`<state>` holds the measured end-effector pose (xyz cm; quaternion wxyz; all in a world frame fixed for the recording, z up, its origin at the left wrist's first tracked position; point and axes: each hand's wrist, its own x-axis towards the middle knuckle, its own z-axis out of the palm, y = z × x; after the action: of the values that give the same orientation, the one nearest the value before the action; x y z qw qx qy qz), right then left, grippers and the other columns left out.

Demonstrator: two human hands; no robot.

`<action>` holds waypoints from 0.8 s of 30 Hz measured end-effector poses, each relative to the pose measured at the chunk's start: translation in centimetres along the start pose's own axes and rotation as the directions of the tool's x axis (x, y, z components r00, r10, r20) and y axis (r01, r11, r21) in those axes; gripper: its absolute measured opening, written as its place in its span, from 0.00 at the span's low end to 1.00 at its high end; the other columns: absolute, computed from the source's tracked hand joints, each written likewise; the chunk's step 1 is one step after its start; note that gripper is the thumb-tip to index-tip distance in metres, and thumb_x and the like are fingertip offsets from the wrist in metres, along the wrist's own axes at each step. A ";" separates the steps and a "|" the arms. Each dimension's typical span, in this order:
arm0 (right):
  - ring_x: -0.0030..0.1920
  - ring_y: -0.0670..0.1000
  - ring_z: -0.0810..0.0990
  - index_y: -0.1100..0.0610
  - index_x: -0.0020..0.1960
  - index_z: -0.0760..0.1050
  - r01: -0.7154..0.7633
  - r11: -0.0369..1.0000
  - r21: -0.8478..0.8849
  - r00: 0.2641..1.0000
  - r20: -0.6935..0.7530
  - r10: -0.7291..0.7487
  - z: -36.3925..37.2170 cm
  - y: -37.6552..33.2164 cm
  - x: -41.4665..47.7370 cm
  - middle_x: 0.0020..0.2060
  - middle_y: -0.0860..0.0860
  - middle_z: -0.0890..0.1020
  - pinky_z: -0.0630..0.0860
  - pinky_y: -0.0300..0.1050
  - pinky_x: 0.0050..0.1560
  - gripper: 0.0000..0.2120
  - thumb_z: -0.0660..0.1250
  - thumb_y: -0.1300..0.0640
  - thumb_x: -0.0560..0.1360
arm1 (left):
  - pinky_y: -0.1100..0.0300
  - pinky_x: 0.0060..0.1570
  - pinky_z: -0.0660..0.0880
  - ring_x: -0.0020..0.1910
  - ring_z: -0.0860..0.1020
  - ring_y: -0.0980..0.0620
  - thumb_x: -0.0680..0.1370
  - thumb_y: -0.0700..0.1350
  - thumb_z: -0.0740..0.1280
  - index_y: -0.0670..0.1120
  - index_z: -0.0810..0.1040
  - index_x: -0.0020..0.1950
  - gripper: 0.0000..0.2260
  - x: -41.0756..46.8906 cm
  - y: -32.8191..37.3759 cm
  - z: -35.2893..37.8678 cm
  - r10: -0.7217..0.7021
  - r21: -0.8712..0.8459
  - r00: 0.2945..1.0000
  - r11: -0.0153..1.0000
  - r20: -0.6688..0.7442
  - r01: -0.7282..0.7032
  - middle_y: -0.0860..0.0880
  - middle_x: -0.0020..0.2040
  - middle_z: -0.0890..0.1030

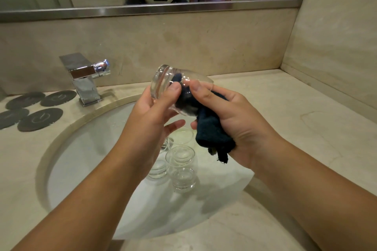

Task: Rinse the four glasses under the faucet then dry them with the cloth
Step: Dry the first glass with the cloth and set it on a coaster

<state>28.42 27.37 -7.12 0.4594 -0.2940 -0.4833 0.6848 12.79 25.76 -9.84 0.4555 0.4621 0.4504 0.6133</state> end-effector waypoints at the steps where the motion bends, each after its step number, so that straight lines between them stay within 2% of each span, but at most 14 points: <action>1: 0.30 0.43 0.83 0.55 0.54 0.86 0.009 1.000 -0.012 1.000 -0.004 -0.009 0.0 0.0 -0.1 0.39 0.48 0.88 0.79 0.35 0.32 0.09 0.73 0.54 0.76 | 0.45 0.65 0.79 0.60 0.83 0.47 0.77 0.58 0.69 0.50 0.79 0.72 0.25 0.0 0.0 0.0 -0.013 -0.013 1.000 1.000 0.009 0.013 0.48 0.61 0.85; 5: 0.31 0.43 0.83 0.55 0.56 0.86 0.029 0.999 -0.045 1.000 -0.009 -0.029 0.1 0.1 -0.1 0.42 0.48 0.89 0.80 0.37 0.33 0.09 0.74 0.56 0.77 | 0.46 0.65 0.78 0.66 0.82 0.49 0.76 0.67 0.66 0.55 0.77 0.75 0.30 0.1 0.2 -0.1 -0.052 0.014 0.998 0.999 0.038 0.052 0.50 0.69 0.83; 8: 0.35 0.43 0.85 0.57 0.58 0.86 0.034 0.998 -0.044 0.999 0.010 -0.034 0.0 0.2 0.0 0.43 0.49 0.89 0.80 0.37 0.36 0.10 0.73 0.57 0.78 | 0.49 0.58 0.79 0.60 0.83 0.51 0.73 0.69 0.70 0.55 0.79 0.71 0.31 0.0 0.1 0.0 -0.038 0.043 0.999 0.998 -0.006 0.038 0.53 0.63 0.85; 11: 0.37 0.44 0.87 0.58 0.58 0.86 0.040 0.999 -0.032 0.999 0.029 -0.039 -0.1 0.2 0.1 0.43 0.49 0.89 0.80 0.36 0.38 0.11 0.74 0.58 0.76 | 0.54 0.53 0.77 0.56 0.82 0.53 0.74 0.65 0.72 0.54 0.81 0.67 0.25 0.0 0.1 -0.2 -0.005 0.039 1.000 0.999 -0.021 0.006 0.54 0.57 0.86; 14: 0.38 0.45 0.87 0.57 0.57 0.86 0.041 0.999 -0.018 0.999 0.025 -0.040 0.0 0.0 0.1 0.43 0.49 0.89 0.80 0.35 0.38 0.16 0.75 0.54 0.70 | 0.54 0.55 0.77 0.57 0.83 0.53 0.76 0.58 0.71 0.52 0.81 0.66 0.21 0.0 0.3 -0.3 0.018 0.001 1.000 1.000 0.001 -0.018 0.54 0.57 0.86; 19: 0.31 0.43 0.83 0.56 0.55 0.85 -0.050 0.999 0.003 0.998 0.042 0.050 -0.1 -0.4 0.1 0.40 0.49 0.88 0.76 0.34 0.30 0.19 0.73 0.48 0.67 | 0.54 0.55 0.78 0.56 0.84 0.54 0.75 0.51 0.71 0.53 0.80 0.65 0.18 0.1 0.3 -0.5 0.052 -0.039 0.999 0.998 0.009 -0.052 0.54 0.56 0.86; 22: 0.32 0.43 0.85 0.58 0.59 0.85 -0.046 0.999 -0.007 0.998 0.045 0.046 -0.1 -0.3 0.1 0.43 0.50 0.89 0.78 0.35 0.33 0.17 0.73 0.53 0.72 | 0.49 0.60 0.79 0.57 0.83 0.51 0.75 0.50 0.69 0.55 0.82 0.63 0.16 0.1 0.3 -0.6 0.028 -0.053 1.000 0.998 0.014 -0.027 0.52 0.57 0.85; 24: 0.30 0.43 0.84 0.59 0.60 0.84 -0.051 0.999 -0.014 0.998 0.030 0.051 -0.1 -0.2 0.0 0.41 0.50 0.88 0.77 0.34 0.30 0.13 0.73 0.57 0.77 | 0.46 0.65 0.79 0.61 0.83 0.50 0.77 0.54 0.68 0.59 0.84 0.59 0.12 0.2 0.3 -0.7 -0.004 -0.054 0.999 0.998 0.047 0.007 0.52 0.62 0.84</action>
<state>28.58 27.39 -6.94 0.4325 -0.2987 -0.4868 0.6976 12.01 25.79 -9.66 0.4800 0.4624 0.4241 0.6131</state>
